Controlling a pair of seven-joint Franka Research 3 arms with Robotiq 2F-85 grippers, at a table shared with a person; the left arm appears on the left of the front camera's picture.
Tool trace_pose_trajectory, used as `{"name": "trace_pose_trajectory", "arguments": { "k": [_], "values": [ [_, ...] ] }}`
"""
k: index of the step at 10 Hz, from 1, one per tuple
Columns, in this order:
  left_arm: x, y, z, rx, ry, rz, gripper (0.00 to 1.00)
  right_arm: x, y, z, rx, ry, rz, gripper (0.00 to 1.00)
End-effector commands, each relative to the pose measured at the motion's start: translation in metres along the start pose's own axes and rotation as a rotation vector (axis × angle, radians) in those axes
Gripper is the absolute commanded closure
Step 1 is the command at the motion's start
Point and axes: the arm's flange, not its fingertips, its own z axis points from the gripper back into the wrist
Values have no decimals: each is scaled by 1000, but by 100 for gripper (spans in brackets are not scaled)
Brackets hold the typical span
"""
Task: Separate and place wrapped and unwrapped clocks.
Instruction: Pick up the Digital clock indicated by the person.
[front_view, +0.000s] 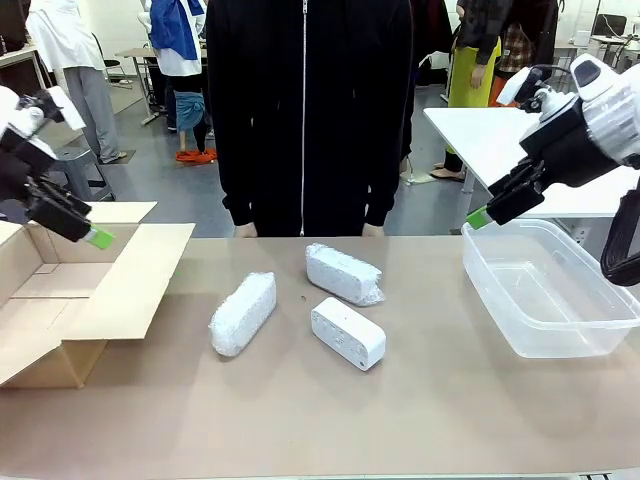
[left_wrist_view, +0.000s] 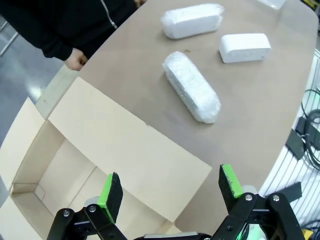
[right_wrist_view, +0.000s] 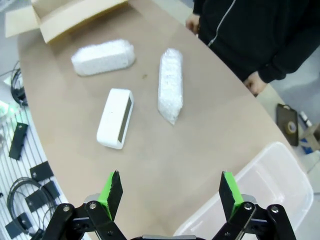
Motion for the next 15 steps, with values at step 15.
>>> {"name": "trace_pose_trajectory", "arguments": {
  "k": [15],
  "values": [
    [-46, -28, 1, -39, -86, -96, 0, -23, 19, -10, 64, -145, 31, 0]
  ]
}}
